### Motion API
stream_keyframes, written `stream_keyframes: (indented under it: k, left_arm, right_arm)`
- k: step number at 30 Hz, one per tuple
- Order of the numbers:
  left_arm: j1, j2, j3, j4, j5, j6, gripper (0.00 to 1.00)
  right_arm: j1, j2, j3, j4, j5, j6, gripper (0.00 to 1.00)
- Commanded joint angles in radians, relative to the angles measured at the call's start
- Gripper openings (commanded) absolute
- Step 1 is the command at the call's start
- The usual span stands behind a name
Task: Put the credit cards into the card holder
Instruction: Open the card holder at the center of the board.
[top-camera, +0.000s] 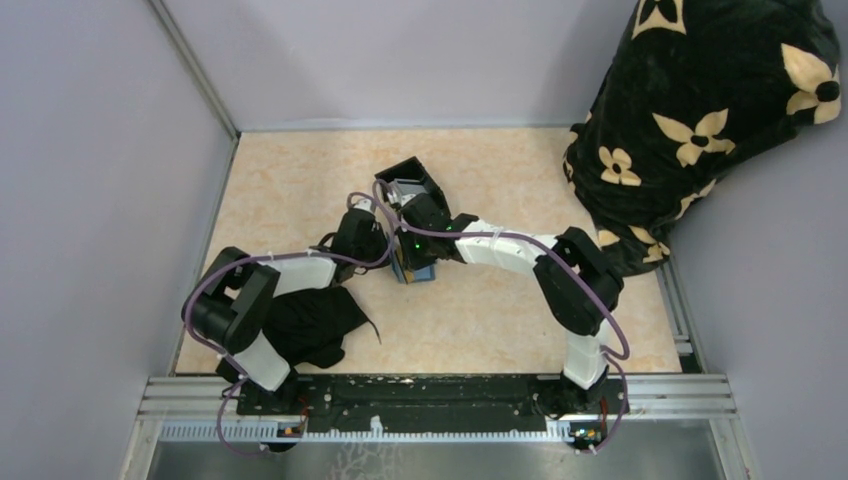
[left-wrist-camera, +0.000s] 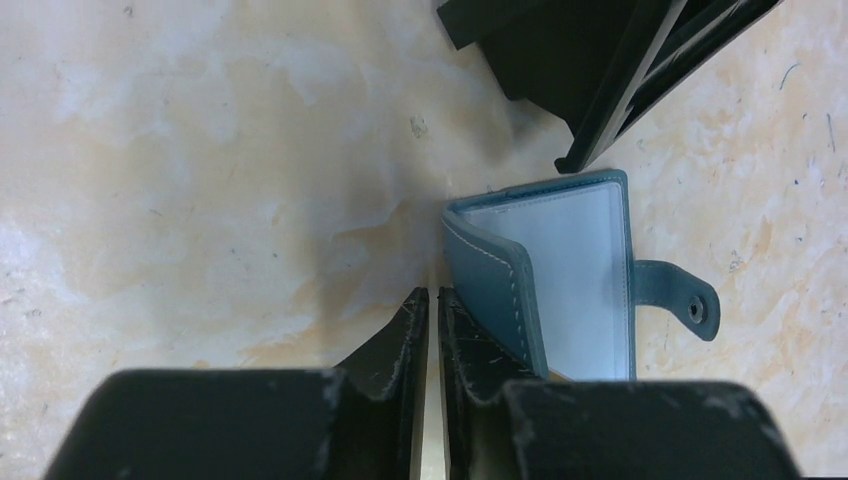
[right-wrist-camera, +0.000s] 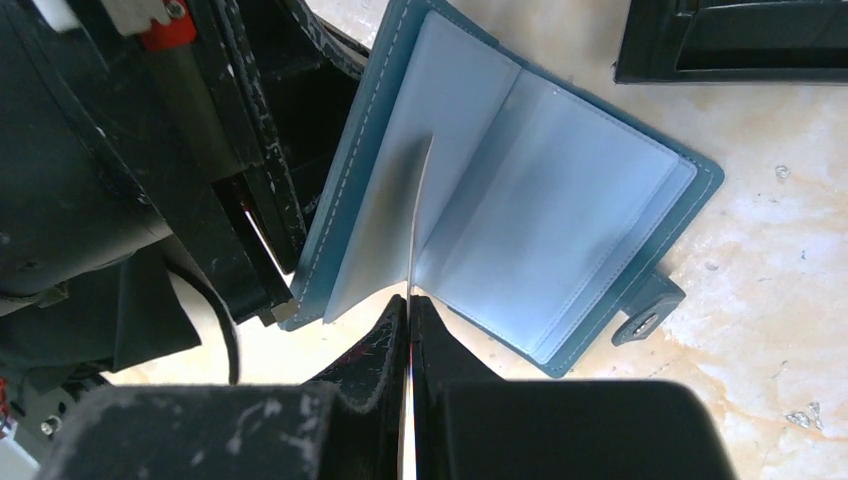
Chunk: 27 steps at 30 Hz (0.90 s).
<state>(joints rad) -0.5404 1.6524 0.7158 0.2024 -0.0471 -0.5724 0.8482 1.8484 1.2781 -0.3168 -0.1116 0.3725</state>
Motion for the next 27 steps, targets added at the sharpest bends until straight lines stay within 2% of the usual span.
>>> stream_keyframes:
  k: [1,6,13,27]
  left_arm:
    - [0.009,0.105,-0.020,-0.135,0.036,0.020,0.15]
    - [0.015,0.152,0.001,-0.147,0.060,0.027,0.14]
    - [0.032,0.139,-0.025,-0.148,0.070,0.008,0.20]
    - [0.040,-0.163,-0.081,-0.266,-0.037,-0.076,0.30]
  right_arm:
    - [0.057,0.020,0.072,0.031,-0.008,-0.044,0.00]
    - [0.090,0.061,0.134,-0.011,0.024,-0.074,0.00]
    - [0.112,0.126,0.180,-0.052,0.078,-0.087,0.00]
    - [0.111,0.181,0.198,-0.091,0.134,-0.072,0.00]
